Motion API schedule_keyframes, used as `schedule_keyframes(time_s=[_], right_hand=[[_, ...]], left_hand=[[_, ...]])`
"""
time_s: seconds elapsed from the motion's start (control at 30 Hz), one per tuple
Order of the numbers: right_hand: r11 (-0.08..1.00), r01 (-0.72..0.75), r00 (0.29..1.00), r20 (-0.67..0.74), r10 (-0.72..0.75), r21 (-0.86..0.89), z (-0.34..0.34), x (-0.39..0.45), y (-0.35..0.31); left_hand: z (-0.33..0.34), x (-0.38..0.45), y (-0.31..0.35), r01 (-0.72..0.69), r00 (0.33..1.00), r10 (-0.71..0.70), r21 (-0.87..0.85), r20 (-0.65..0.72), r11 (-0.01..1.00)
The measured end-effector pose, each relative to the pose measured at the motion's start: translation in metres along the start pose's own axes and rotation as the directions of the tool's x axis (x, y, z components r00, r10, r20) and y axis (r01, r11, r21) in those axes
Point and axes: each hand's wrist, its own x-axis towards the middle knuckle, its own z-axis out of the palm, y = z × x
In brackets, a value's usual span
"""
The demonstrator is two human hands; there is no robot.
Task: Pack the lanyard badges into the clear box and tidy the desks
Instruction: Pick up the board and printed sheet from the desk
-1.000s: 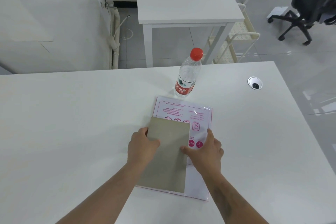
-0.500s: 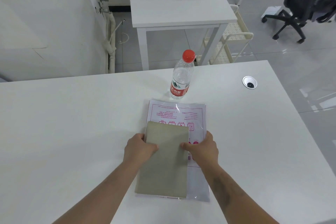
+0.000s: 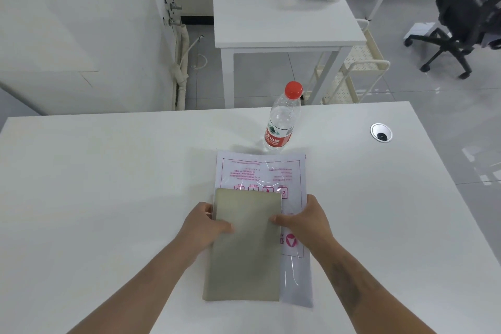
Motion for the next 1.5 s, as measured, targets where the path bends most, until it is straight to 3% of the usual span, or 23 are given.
schedule_keyframes(time_s=[0.33, 0.57, 0.77, 1.0, 1.2, 1.5], right_hand=[[0.941, 0.328, 0.942, 0.049, -0.332, 0.086, -0.025, -0.043, -0.038], [0.886, 0.413, 0.894, 0.09, -0.438, 0.209, -0.035, -0.056, -0.038], [0.869, 0.44, 0.867, 0.147, -0.477, 0.227, -0.038, -0.058, -0.028], [0.894, 0.326, 0.882, 0.241, -0.405, 0.308, -0.031, -0.059, -0.006], [0.895, 0.323, 0.886, 0.234, -0.4, 0.309, -0.021, -0.05, -0.013], [0.879, 0.292, 0.887, 0.239, -0.396, 0.376, -0.017, -0.044, -0.006]], left_hand=[[-0.027, -0.048, 0.004, -0.256, 0.966, 0.25, -0.112, -0.067, 0.96], [-0.028, -0.065, 0.004, -0.452, 0.892, 0.444, -0.11, -0.087, 0.885], [-0.027, -0.067, -0.003, -0.458, 0.889, 0.457, -0.1, -0.035, 0.883], [-0.022, -0.064, -0.02, -0.405, 0.9, 0.429, -0.211, 0.079, 0.889], [-0.016, -0.056, -0.011, -0.37, 0.923, 0.385, -0.245, 0.017, 0.896], [-0.023, -0.051, -0.022, -0.365, 0.917, 0.389, -0.211, 0.085, 0.907]])
